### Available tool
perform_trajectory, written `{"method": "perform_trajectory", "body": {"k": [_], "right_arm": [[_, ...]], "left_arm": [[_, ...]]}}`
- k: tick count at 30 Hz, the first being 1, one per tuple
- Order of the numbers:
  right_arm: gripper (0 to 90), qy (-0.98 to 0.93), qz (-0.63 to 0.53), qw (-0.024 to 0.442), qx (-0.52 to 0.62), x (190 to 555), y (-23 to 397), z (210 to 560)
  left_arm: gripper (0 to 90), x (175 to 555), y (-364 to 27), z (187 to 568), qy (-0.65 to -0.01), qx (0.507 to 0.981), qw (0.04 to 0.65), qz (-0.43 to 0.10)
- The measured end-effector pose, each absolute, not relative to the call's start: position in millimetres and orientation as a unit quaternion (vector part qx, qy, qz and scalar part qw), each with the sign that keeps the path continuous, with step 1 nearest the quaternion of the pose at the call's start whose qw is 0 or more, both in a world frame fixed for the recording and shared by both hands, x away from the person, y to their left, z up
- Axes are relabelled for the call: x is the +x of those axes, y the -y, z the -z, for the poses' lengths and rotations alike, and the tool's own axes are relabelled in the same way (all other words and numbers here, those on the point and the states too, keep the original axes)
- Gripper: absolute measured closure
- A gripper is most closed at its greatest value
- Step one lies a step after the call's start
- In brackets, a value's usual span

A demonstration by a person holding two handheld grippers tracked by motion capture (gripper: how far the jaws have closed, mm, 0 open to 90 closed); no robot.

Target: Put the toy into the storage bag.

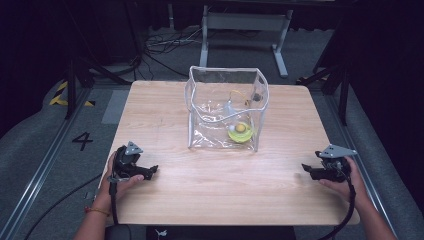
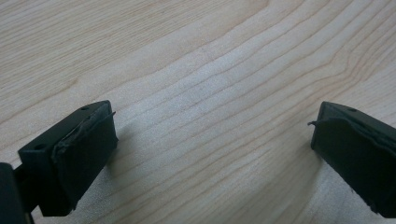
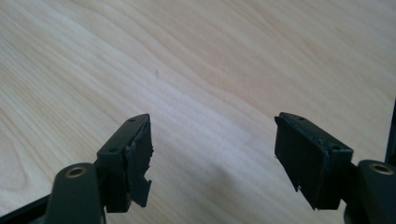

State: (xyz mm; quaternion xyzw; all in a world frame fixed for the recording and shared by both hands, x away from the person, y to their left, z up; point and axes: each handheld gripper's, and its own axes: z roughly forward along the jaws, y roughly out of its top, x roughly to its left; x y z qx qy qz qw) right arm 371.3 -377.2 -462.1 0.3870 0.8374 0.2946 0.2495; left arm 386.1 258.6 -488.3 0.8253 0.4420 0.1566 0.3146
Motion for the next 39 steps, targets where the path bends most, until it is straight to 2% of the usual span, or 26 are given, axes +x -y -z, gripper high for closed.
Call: {"method": "perform_trajectory", "body": {"k": [6,8,11,13,20,39], "right_arm": [[26.8,-0.822,-0.305,0.235,0.419,363,389,480],[26.0,-0.818,-0.328,0.212,0.423,359,393,486],[22.0,-0.812,-0.341,0.210,0.424,358,393,490],[20.2,-0.803,-0.358,0.188,0.439,360,393,493],[15.6,-0.801,-0.352,0.190,0.446,362,392,493],[14.6,-0.800,-0.350,0.191,0.448,362,392,493]], "left_arm": [[0.5,386,-259,488,-0.442,0.825,0.314,-0.156],[0.5,386,-259,488,-0.442,0.825,0.315,-0.157],[0.5,386,-258,488,-0.442,0.825,0.314,-0.157],[0.5,386,-258,488,-0.443,0.825,0.314,-0.159],[0.5,384,-258,488,-0.452,0.820,0.312,-0.163],[0.5,384,-258,488,-0.453,0.819,0.312,-0.163]]}}
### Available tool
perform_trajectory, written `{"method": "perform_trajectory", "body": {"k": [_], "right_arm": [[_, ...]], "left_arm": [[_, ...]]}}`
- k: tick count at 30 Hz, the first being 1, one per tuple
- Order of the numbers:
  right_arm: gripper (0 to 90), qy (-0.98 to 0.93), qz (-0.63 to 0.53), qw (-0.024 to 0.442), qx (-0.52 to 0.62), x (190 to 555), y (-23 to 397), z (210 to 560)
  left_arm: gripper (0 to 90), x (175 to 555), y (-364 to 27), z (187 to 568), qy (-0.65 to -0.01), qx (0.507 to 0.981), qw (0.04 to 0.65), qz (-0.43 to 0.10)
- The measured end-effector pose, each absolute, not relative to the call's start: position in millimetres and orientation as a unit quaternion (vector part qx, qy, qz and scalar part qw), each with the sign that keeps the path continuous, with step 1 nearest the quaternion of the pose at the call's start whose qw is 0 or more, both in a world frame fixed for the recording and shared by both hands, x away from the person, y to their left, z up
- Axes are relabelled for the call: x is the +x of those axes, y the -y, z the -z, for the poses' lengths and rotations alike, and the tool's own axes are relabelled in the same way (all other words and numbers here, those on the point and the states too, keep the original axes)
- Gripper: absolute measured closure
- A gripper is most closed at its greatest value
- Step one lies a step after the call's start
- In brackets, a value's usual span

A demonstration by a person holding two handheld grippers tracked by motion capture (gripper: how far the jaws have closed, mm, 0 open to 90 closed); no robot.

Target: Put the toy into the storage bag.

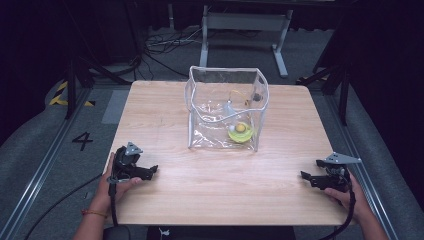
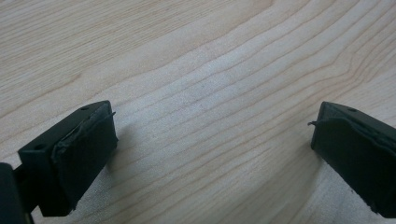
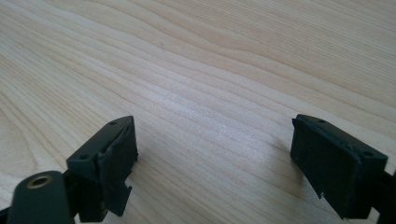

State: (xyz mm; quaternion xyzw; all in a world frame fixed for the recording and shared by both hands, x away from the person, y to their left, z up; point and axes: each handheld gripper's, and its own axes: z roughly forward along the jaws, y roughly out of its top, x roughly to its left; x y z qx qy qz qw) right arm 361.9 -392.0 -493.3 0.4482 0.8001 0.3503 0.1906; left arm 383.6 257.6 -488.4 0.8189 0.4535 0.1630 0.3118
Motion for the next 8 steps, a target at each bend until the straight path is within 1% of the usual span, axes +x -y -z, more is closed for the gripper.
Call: {"method": "perform_trajectory", "body": {"k": [8], "right_arm": [[13.4,-0.796,-0.347,0.194,0.456,360.9,391.6,493.4]], "left_arm": [[0.2,384.0,-257.3,488.6,-0.454,0.818,0.313,-0.162]]}}
